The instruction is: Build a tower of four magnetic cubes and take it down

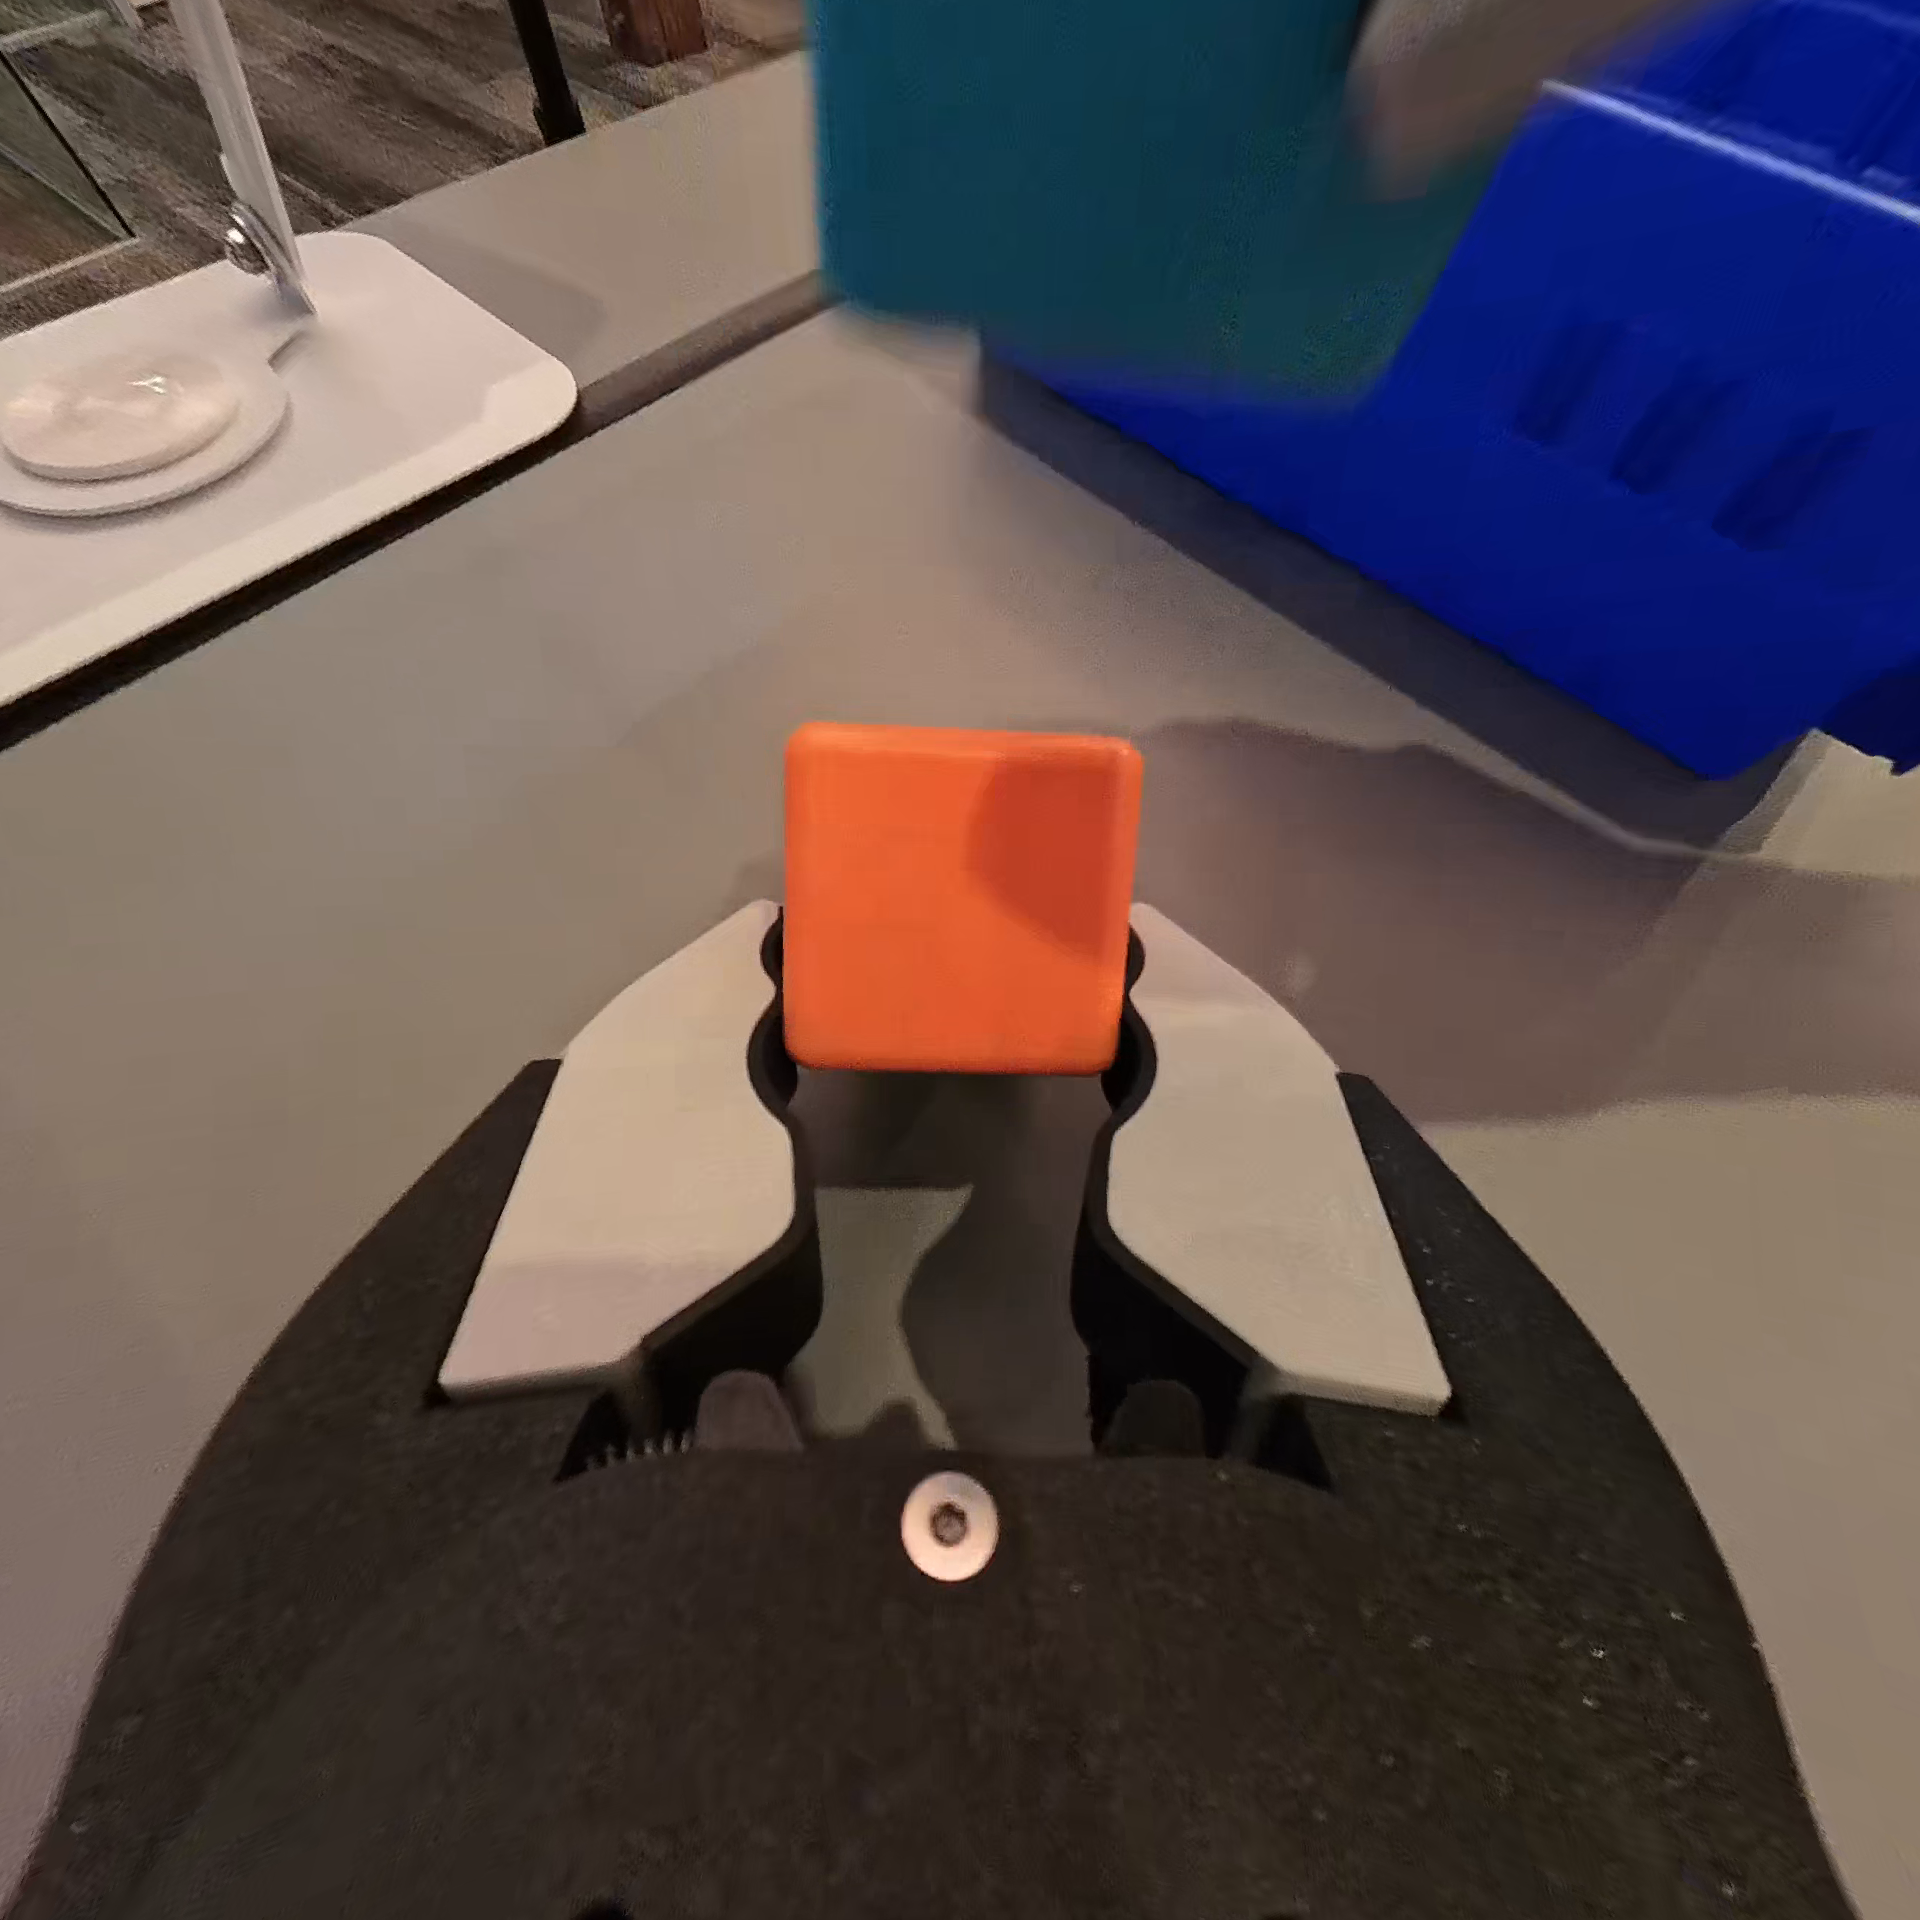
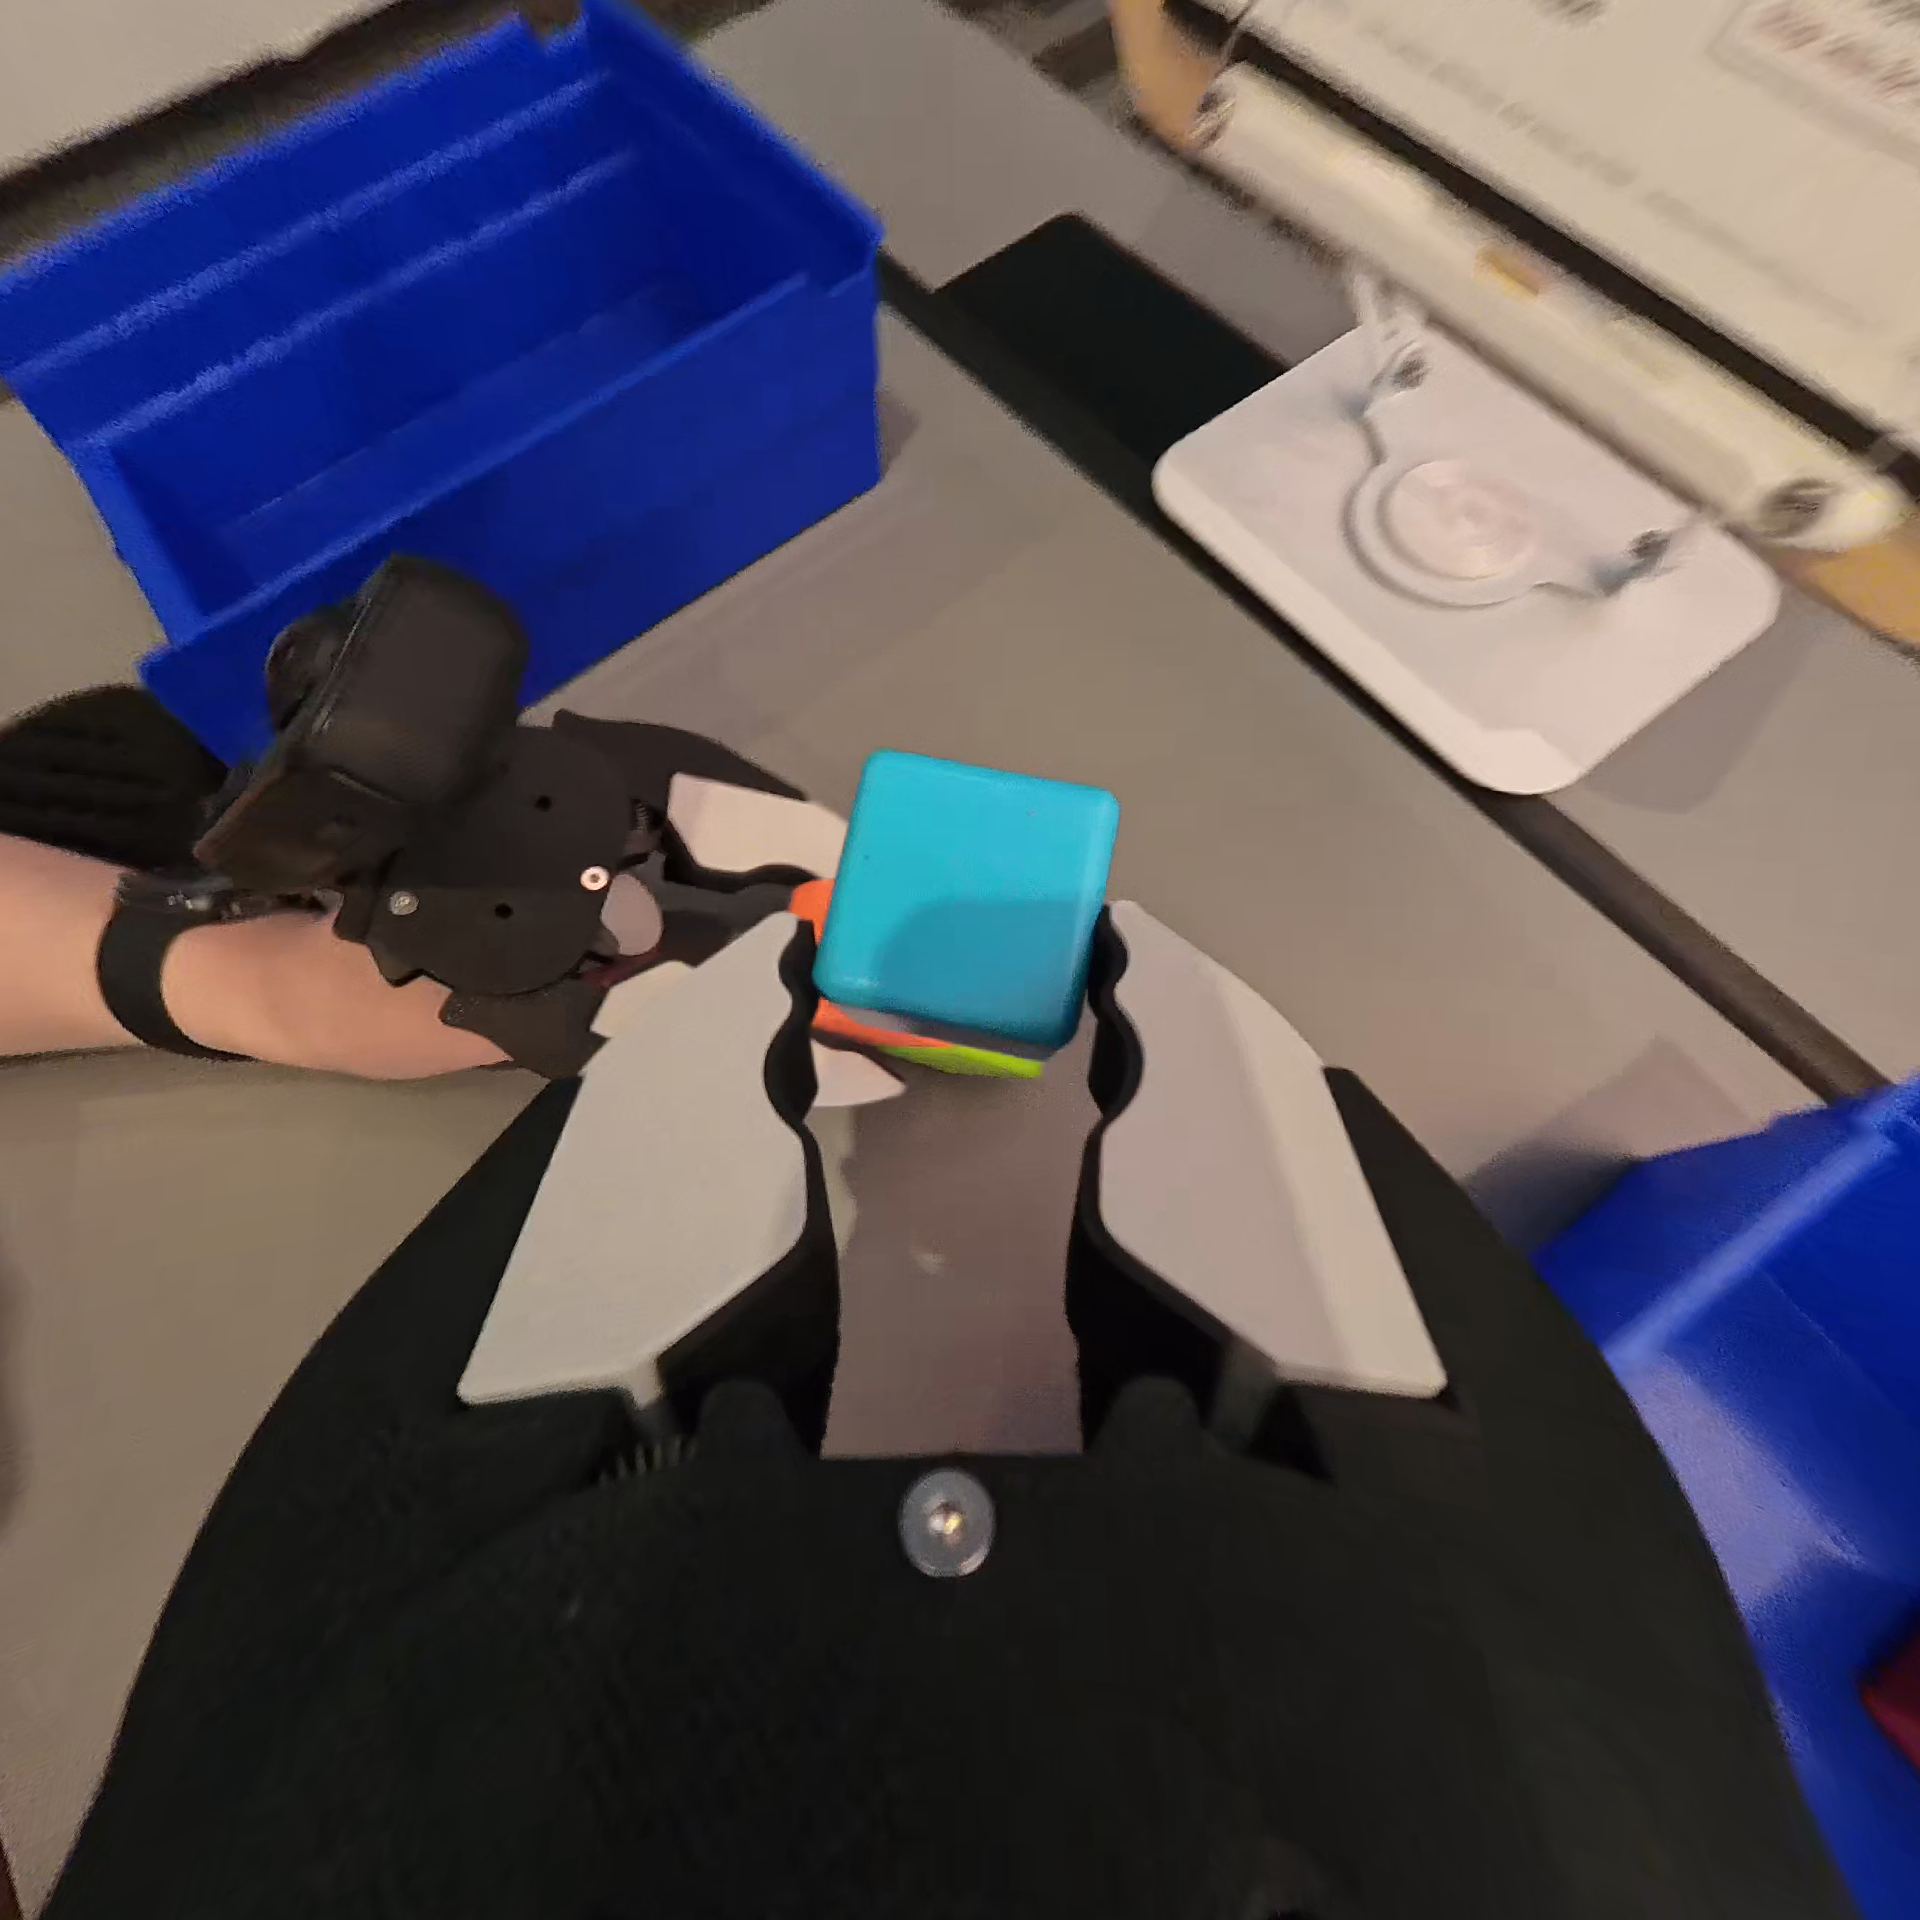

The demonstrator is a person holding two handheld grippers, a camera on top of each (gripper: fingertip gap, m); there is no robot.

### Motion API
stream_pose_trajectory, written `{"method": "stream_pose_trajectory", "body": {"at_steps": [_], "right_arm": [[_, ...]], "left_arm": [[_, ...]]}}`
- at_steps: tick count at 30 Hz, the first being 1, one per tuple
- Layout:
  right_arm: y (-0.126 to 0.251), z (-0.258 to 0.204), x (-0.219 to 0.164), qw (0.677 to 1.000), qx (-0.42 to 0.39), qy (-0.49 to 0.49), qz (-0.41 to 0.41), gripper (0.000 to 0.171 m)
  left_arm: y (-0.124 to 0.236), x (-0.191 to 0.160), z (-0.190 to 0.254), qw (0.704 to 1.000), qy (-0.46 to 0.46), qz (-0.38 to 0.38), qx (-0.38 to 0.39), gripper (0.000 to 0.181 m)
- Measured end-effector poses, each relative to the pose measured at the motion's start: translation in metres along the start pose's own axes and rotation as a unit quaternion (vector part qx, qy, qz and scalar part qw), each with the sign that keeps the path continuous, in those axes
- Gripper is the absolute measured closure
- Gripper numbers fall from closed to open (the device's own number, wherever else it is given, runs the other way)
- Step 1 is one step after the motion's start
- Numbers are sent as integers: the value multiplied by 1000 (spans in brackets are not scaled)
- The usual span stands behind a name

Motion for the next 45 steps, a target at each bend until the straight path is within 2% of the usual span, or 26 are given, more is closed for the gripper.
{"method": "stream_pose_trajectory", "body": {"at_steps": [3, 6, 8, 10, 13, 19, 31, 32, 37, 40, 42, 44, 45], "right_arm": [[38, 34, 3, 999, -20, -34, 20, 119], [82, 91, -13, 991, -108, -76, 8, 119], [98, 131, -34, 979, -167, -114, -6, 119], [96, 164, -57, 967, -195, -159, -29, 119], [71, 192, -80, 961, -186, -198, -53, 119], [29, 217, -114, 941, -225, -220, -123, 119], [0, 213, -115, 958, -189, -184, -114, 116], [4, 212, -112, 960, -184, -182, -108, 110], [51, 201, -79, 968, -182, -168, -40, 109], [80, 174, -47, 976, -182, -118, 26, 110], [84, 139, -24, 987, -140, -49, 57, 110], [74, 90, -10, 996, -36, 47, 61, 110], [66, 65, -9, 993, 21, 99, 54, 110]], "left_arm": [[1, 1, -1, 1000, 1, 7, 2, 124], [3, 3, -2, 1000, 2, 18, 6, 124], [4, 4, -5, 1000, 7, 27, 8, 124], [6, 6, -8, 999, 13, 34, 11, 124], [12, 11, -13, 998, 24, 49, 15, 124], [22, 13, -25, 997, 39, 63, 24, 125], [15, 8, -17, 998, 29, 50, -5, 124], [15, 8, -16, 998, 24, 49, -6, 124], [12, 3, -13, 999, -3, 32, 7, 124], [2, -8, -9, 1000, -6, -28, -9, 111], [-2, -13, -7, 998, -17, -57, -10, 111], [-4, -15, -8, 997, -26, -75, 6, 123], [-5, -15, -7, 996, -27, -79, 5, 123]]}}
Point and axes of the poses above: each gripper's, where its closed fingertips meet, y back along the fingers, x out of its top, z = x × y across the jaws, the point moved 6 cm from there along y, back along the fingers, and after that the axes turned 7 degrees about -y, right-handed, at the moved point
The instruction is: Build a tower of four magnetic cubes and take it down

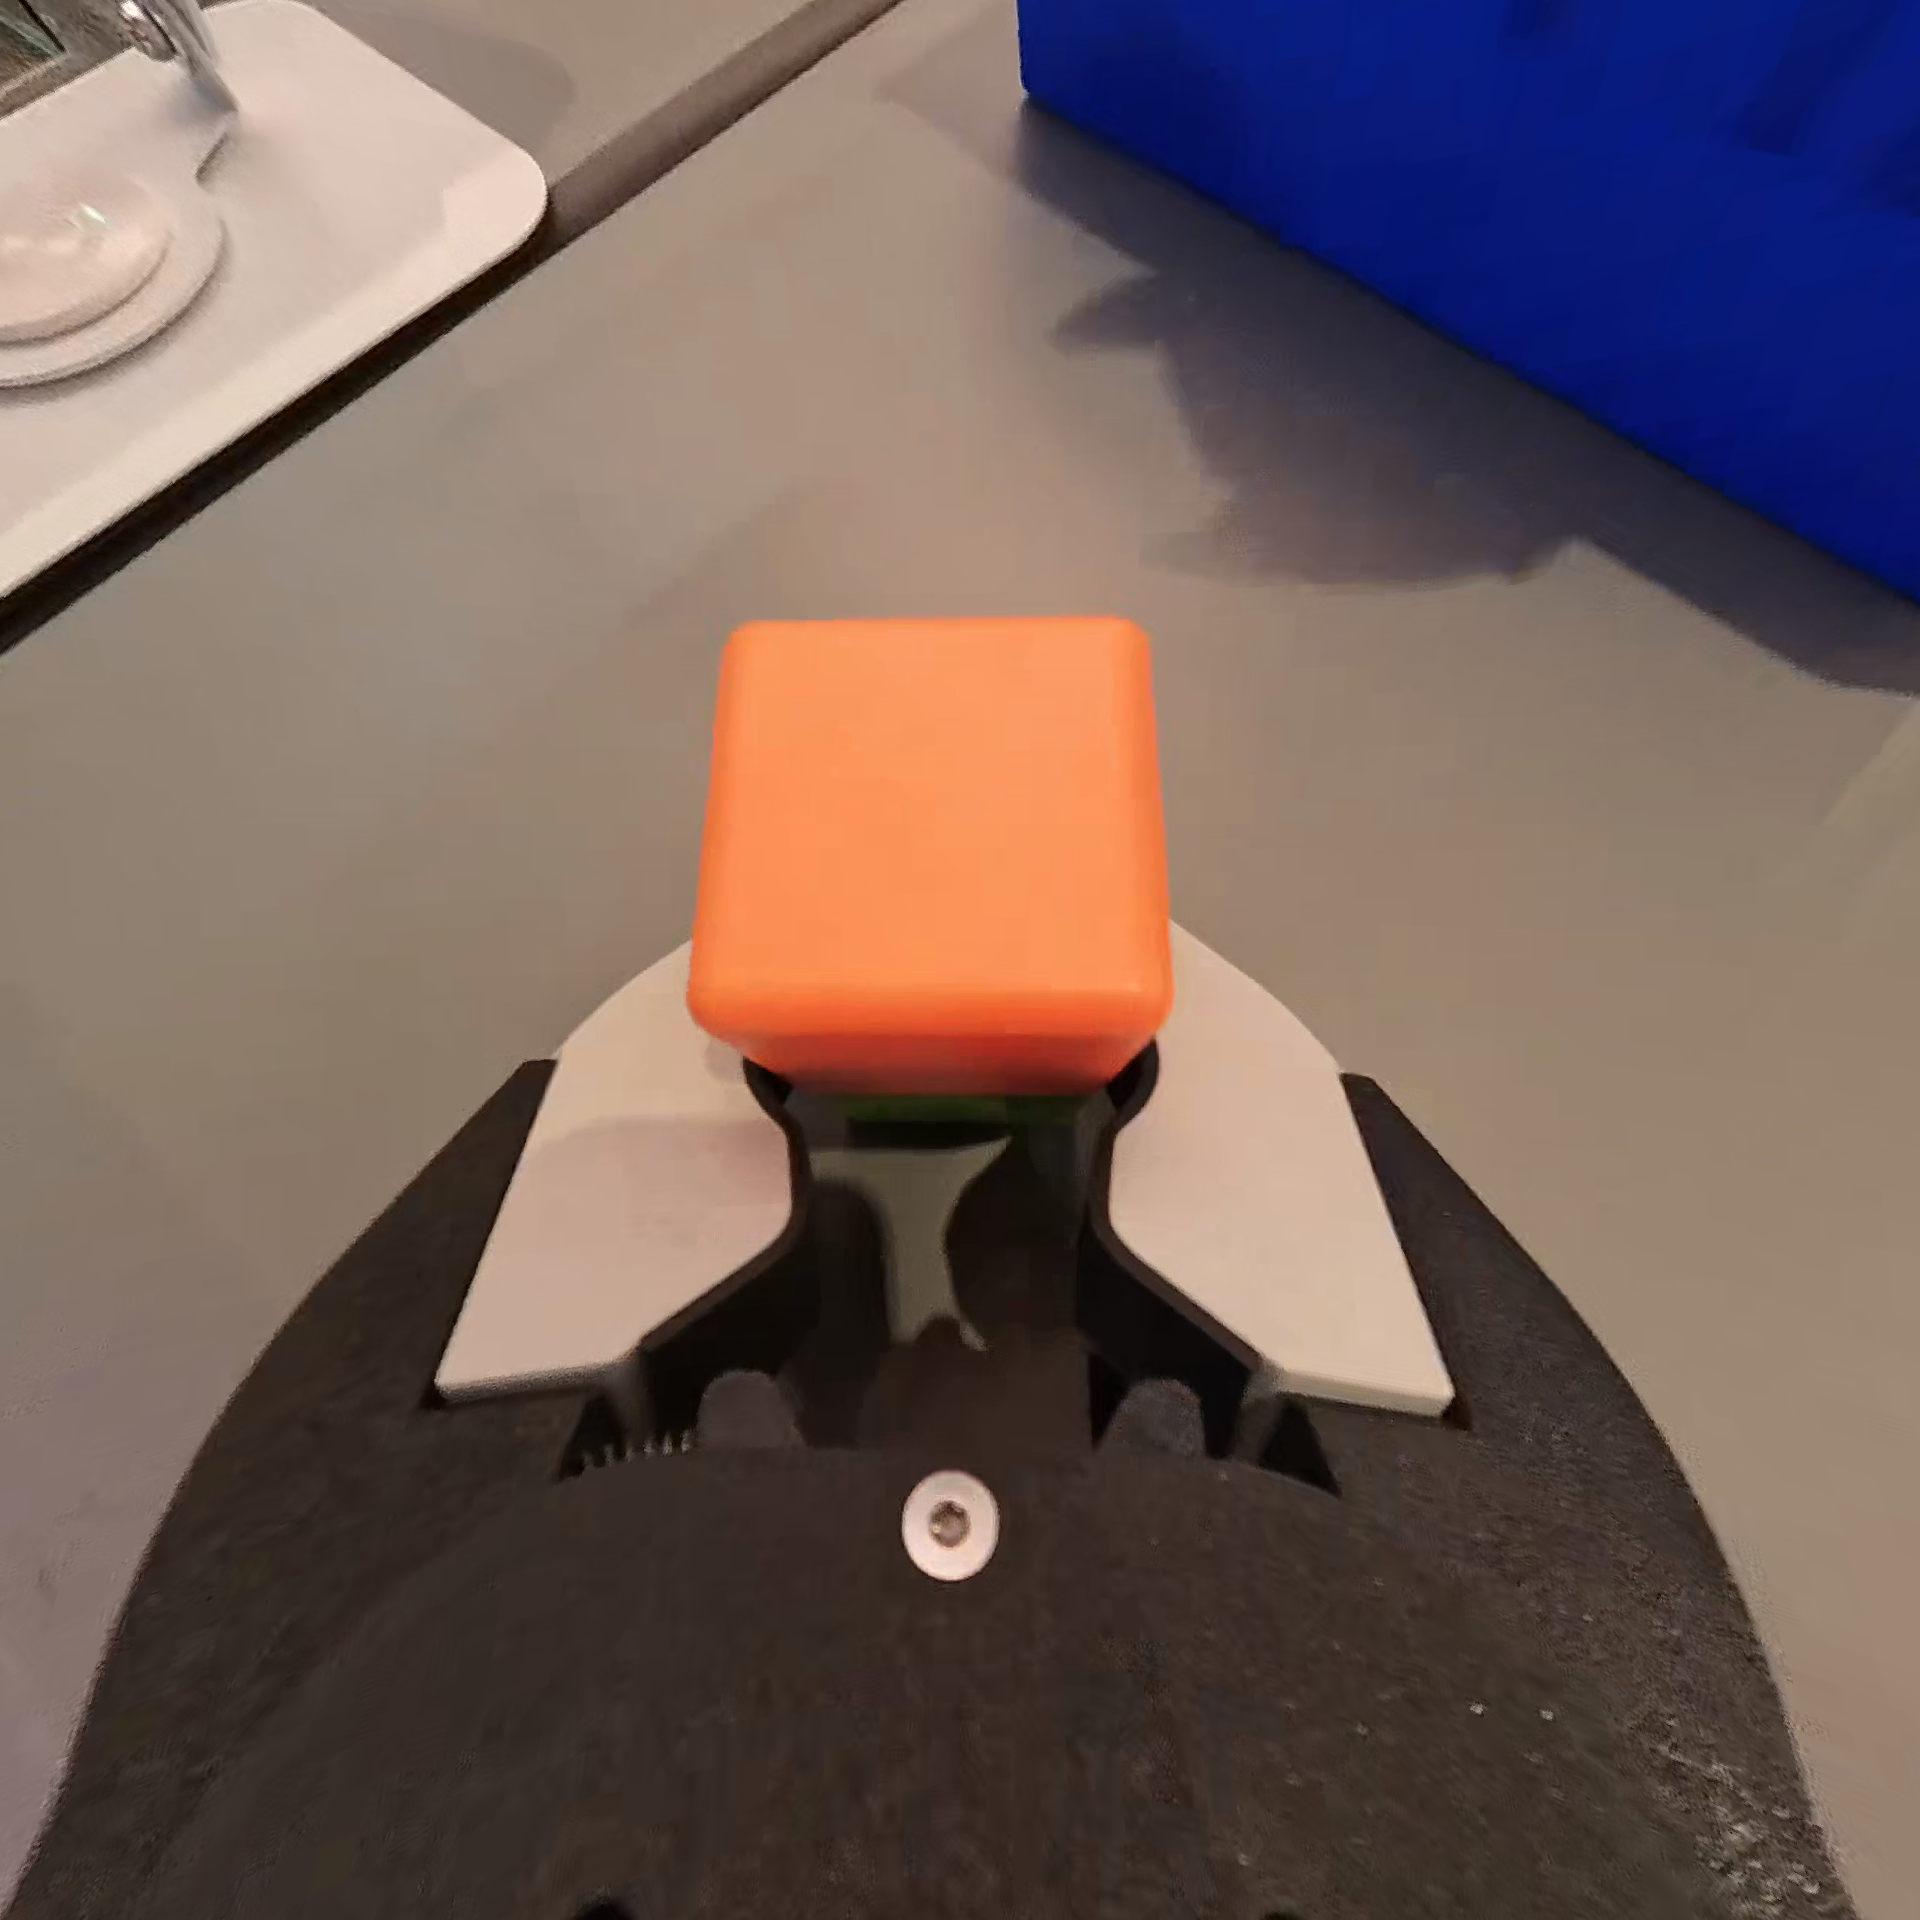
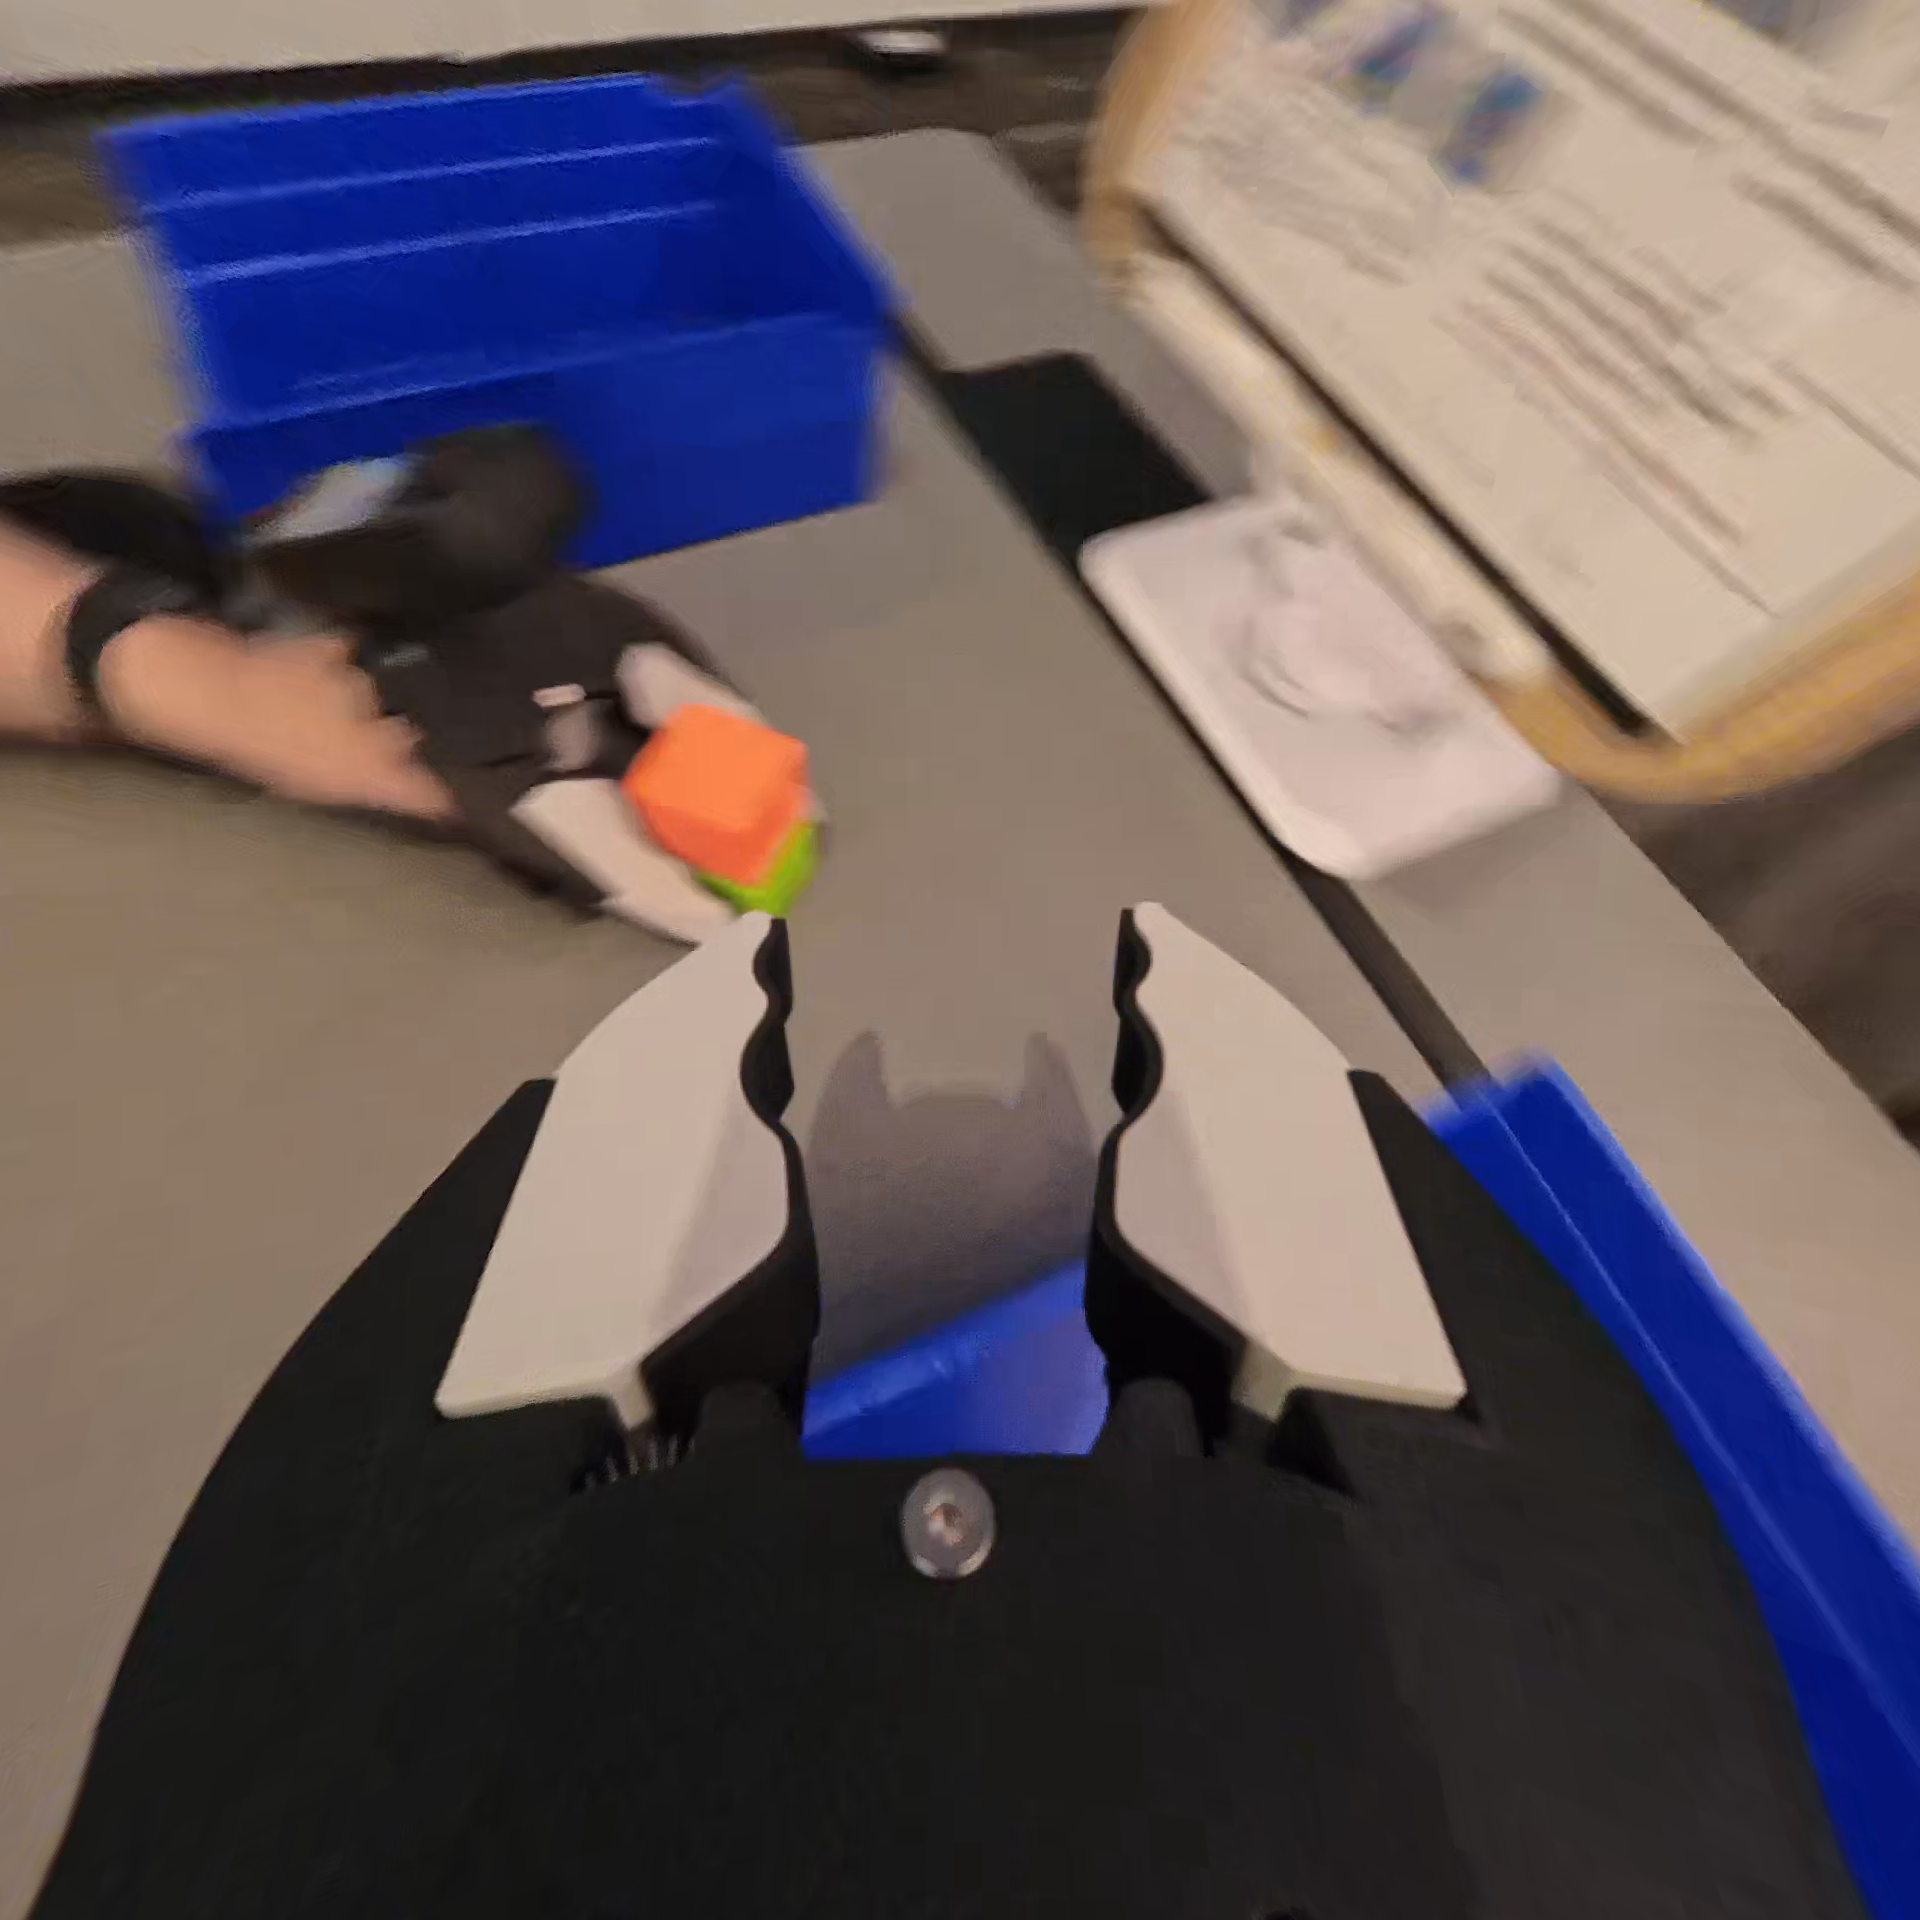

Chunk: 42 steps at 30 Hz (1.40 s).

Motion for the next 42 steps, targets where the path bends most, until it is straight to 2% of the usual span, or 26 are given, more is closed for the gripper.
{"method": "stream_pose_trajectory", "body": {"at_steps": [2, 4, 10, 13, 19, 20, 21, 31, 35, 42], "right_arm": [[-20, -38, -1, 992, 94, 82, -11, 110], [-42, -61, -13, 980, 154, 118, -52, 110], [-87, -85, -37, 960, 187, 165, -125, 109], [-97, -91, -41, 958, 177, 180, -136, 109], [-113, -93, -52, 953, 178, 179, -164, 111], [-114, -94, -54, 952, 183, 181, -167, 119], [-115, -94, -54, 951, 186, 186, -164, 120], [-110, -93, -52, 951, 202, 161, -169, 120], [-101, -91, -44, 955, 211, 146, -147, 121], [-100, -92, -44, 954, 201, 161, -153, 121]], "left_arm": [[-1, 0, 1, 1000, -1, 0, -16, 125], [-1, 1, 3, 999, -13, 3, -48, 125], [4, -1, 27, 982, -101, 16, -161, 125], [2, -4, 34, 978, -115, -8, -173, 124], [3, -4, 38, 973, -126, -8, -191, 125], [3, -4, 39, 971, -131, -7, -197, 125], [3, -4, 40, 971, -133, -7, -199, 125], [3, -3, 44, 971, -132, -9, -198, 125], [3, -3, 44, 971, -132, -10, -198, 125], [3, -3, 44, 971, -132, -10, -197, 125]]}}
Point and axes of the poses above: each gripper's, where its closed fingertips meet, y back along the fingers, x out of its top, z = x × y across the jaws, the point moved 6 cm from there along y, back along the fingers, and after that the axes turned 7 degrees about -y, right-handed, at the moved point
